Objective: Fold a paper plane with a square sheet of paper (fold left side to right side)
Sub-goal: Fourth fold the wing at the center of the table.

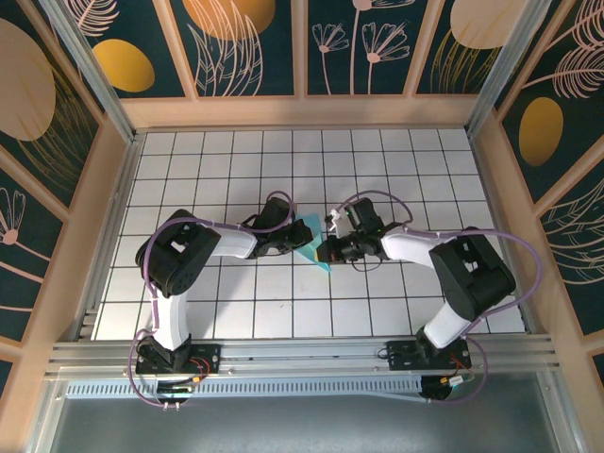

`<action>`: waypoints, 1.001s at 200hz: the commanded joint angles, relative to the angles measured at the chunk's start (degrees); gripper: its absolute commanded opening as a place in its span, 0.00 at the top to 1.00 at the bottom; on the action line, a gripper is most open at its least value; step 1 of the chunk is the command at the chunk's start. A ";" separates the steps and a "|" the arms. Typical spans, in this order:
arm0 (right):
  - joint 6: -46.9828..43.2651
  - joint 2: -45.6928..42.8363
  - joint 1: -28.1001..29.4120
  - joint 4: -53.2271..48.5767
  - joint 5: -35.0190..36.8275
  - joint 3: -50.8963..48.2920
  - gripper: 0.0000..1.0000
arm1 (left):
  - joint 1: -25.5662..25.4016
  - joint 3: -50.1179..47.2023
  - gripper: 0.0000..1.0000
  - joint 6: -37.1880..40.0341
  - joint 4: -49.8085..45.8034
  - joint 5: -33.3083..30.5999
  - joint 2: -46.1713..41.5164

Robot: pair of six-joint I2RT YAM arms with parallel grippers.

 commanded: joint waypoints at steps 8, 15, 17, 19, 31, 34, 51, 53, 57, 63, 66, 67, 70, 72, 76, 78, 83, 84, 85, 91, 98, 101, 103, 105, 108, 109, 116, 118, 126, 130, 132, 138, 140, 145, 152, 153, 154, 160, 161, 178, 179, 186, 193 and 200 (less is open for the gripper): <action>1.22 1.87 0.41 2.39 0.29 -0.60 0.97 | -0.06 -1.07 0.93 1.33 -5.01 -2.81 1.57; 1.24 2.16 0.42 2.45 0.23 -0.59 0.97 | -0.04 -1.01 0.93 1.33 -4.97 -2.78 1.57; 1.23 2.25 0.36 2.45 0.21 -0.59 0.97 | 0.01 -1.06 0.93 1.39 -4.96 -2.80 1.57; 1.25 2.29 0.44 2.45 0.25 -0.60 0.97 | 0.03 -0.98 0.93 1.40 -4.96 -2.77 1.57; 1.35 2.64 0.43 2.37 0.38 -0.75 0.97 | -0.04 -1.02 0.93 1.45 -4.96 -2.81 1.56; 1.33 2.72 0.48 2.36 0.46 -0.90 0.97 | -0.02 -1.05 0.93 1.44 -5.00 -2.81 1.57; 1.47 3.10 0.41 2.40 1.06 -1.51 0.97 | -0.05 -1.03 0.93 1.44 -5.09 -2.81 1.65; 1.46 3.16 0.41 2.37 1.12 -1.62 0.97 | -0.06 -1.00 0.93 1.44 -5.06 -2.75 1.59; 1.53 3.22 0.44 2.43 1.23 -1.80 0.97 | -0.05 -0.94 0.93 1.49 -4.99 -2.73 1.64; 1.70 3.30 0.41 2.61 1.34 -2.08 0.97 | 0.02 -0.98 0.93 1.52 -4.96 -2.72 1.60; 1.65 3.30 0.40 2.76 1.35 -2.13 0.97 | -0.04 -0.99 0.93 1.45 -4.96 -2.72 1.57; 1.73 3.29 0.45 2.78 1.35 -2.16 0.97 | -0.05 -0.99 0.93 1.43 -4.96 -2.72 1.57; 1.80 3.40 0.41 2.87 1.30 -2.32 0.97 | -0.01 -0.99 0.93 1.47 -4.96 -2.77 1.60; 1.94 3.37 0.40 3.04 1.27 -2.39 0.97 | 0.00 -0.99 0.94 1.49 -4.96 -2.80 1.60; 1.97 3.43 0.40 3.13 1.26 -2.56 0.97 | -0.05 -1.07 0.93 1.45 -5.05 -2.80 1.58; 2.05 3.38 0.40 3.21 1.26 -2.60 0.97 | -0.06 -1.07 0.93 1.46 -5.09 -2.87 1.50; 2.14 3.47 0.40 3.44 1.26 -2.82 0.97 | -0.06 -1.07 0.94 1.48 -5.05 -2.90 1.56; 2.15 3.46 0.40 3.47 1.26 -2.85 0.97 | -0.01 -1.07 0.94 1.49 -5.00 -2.90 1.52; 2.16 3.50 0.40 3.49 1.22 -2.91 0.97 | -0.04 -1.07 0.93 1.49 -5.03 -2.90 1.50; 2.24 3.50 0.47 3.56 1.34 -3.01 0.97 | 0.02 -1.07 0.93 1.49 -5.05 -2.88 1.48; 2.32 3.49 0.47 3.64 1.56 -3.14 0.97 | 0.01 -1.07 0.93 1.58 -5.14 -2.98 1.46; 2.35 3.52 0.43 3.60 1.67 -3.22 0.97 | -0.03 -1.08 0.93 1.54 -5.14 -2.99 1.46; 2.34 3.49 0.46 3.59 1.76 -3.30 0.97 | -0.01 -1.10 0.93 1.55 -5.18 -2.97 1.47; 2.34 3.50 0.42 3.54 1.82 -3.31 0.97 | -0.05 -1.12 0.93 1.57 -5.21 -2.98 1.48; 2.34 3.61 0.41 3.56 1.87 -3.32 0.96 | -0.02 -1.08 0.94 1.57 -5.22 -2.99 1.44; 2.38 3.62 0.40 3.53 1.87 -3.32 0.97 | -0.04 -1.08 0.93 1.57 -5.27 -2.99 1.46; 2.38 3.58 0.33 3.50 1.88 -3.41 0.97 | -0.05 -1.07 0.93 1.52 -5.23 -2.98 1.48; 2.35 3.55 0.34 3.54 1.88 -3.45 0.97 | 0.01 -1.07 0.94 1.57 -5.22 -2.98 1.48; 2.34 3.62 0.34 3.57 1.96 -3.58 0.97 | -0.01 -1.07 0.93 1.57 -5.22 -2.99 1.47; 2.42 3.61 0.34 3.63 1.96 -3.67 0.97 | -0.01 -1.07 0.93 1.56 -5.24 -2.99 1.48; 2.51 3.56 0.30 3.62 2.03 -3.74 0.97 | 0.00 -1.01 0.93 1.58 -5.29 -2.99 1.50; 2.56 3.55 0.32 3.59 2.20 -3.85 0.97 | -0.03 -0.99 0.93 1.58 -5.24 -2.99 1.50; 2.59 3.56 0.27 3.52 2.26 -3.85 0.97 | -0.01 -1.01 0.94 1.58 -5.27 -2.94 1.49; 2.60 3.53 0.31 3.52 2.52 -3.93 0.97 | -0.05 -0.96 0.93 1.51 -5.22 -2.98 1.47; 2.64 3.38 0.32 3.51 2.74 -4.02 0.97 | -0.06 -0.90 0.93 1.56 -5.23 -2.97 1.56; 2.66 3.37 0.27 3.50 2.79 -4.02 0.97 | -0.06 -0.86 0.93 1.52 -5.23 -2.98 1.52; 2.68 3.37 0.29 3.50 2.82 -4.02 0.97 | -0.06 -0.88 0.93 1.51 -5.22 -3.03 1.50; 2.60 3.30 0.32 3.37 3.01 -4.02 0.97 | 0.00 -0.72 0.94 1.56 -5.28 -2.99 1.63; 2.60 3.29 0.32 3.39 3.06 -3.98 0.97 | 0.01 -0.72 0.93 1.57 -5.29 -2.94 1.64; 2.55 3.33 0.32 3.14 3.11 -3.85 0.96 | -0.05 -0.73 0.93 1.50 -5.31 -2.81 1.74; 2.58 3.30 0.32 3.14 3.11 -3.85 0.97 | -0.05 -0.68 0.93 1.50 -5.31 -2.81 1.74; 2.51 3.39 0.32 3.03 3.11 -3.80 0.97 | 0.01 -0.72 0.93 1.60 -5.31 -2.90 1.74; 2.47 3.42 0.27 2.96 3.11 -3.85 0.97 | 0.01 -0.72 0.93 1.58 -5.32 -2.89 1.79; 2.34 3.43 0.32 2.97 3.15 -3.89 0.97 | -0.02 -0.71 0.93 1.63 -5.35 -2.90 1.83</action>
